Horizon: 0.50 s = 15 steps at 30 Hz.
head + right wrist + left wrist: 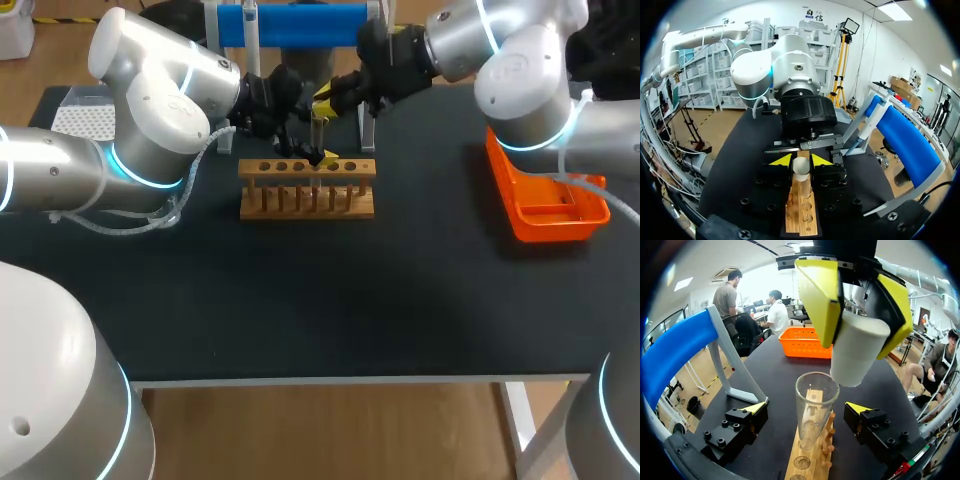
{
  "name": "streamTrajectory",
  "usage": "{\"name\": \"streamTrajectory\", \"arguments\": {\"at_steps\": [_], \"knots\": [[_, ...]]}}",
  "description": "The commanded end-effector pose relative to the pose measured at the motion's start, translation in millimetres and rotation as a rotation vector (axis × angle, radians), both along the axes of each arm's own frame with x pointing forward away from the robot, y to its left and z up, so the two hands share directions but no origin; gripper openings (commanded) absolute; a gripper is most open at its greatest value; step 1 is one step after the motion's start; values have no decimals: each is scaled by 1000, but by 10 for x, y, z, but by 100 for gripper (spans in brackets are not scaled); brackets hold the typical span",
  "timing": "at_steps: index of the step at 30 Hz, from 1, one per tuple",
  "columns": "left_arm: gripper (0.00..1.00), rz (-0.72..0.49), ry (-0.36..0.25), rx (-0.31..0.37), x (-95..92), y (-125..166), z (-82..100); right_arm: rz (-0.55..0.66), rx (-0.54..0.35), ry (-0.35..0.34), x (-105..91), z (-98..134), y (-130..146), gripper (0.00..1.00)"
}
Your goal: Invert the test tube, pick up the pipette, mount the tip to pipette, aspirate from beaker and dispense into the tube, eject the tip, return the pipette, and cap with the stopper.
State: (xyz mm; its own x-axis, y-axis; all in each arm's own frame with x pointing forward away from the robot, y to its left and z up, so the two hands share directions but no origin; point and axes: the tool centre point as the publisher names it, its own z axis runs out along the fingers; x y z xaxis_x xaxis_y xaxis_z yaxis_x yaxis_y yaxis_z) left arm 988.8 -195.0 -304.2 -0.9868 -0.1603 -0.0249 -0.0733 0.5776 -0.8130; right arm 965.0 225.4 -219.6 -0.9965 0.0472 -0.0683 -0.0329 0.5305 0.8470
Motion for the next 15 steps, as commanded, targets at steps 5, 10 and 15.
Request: {"name": "streamTrajectory", "arguments": {"at_steps": [5,10,15], "knots": [[100,-2,2,2,8,-3,2,-2,-11,2,15,-23,9,0],[100,-2,2,2,8,-3,2,-2,-17,3,11,-46,3,0],[100,-2,2,2,8,-3,2,-2,-21,5,9,-60,3,0]]}}
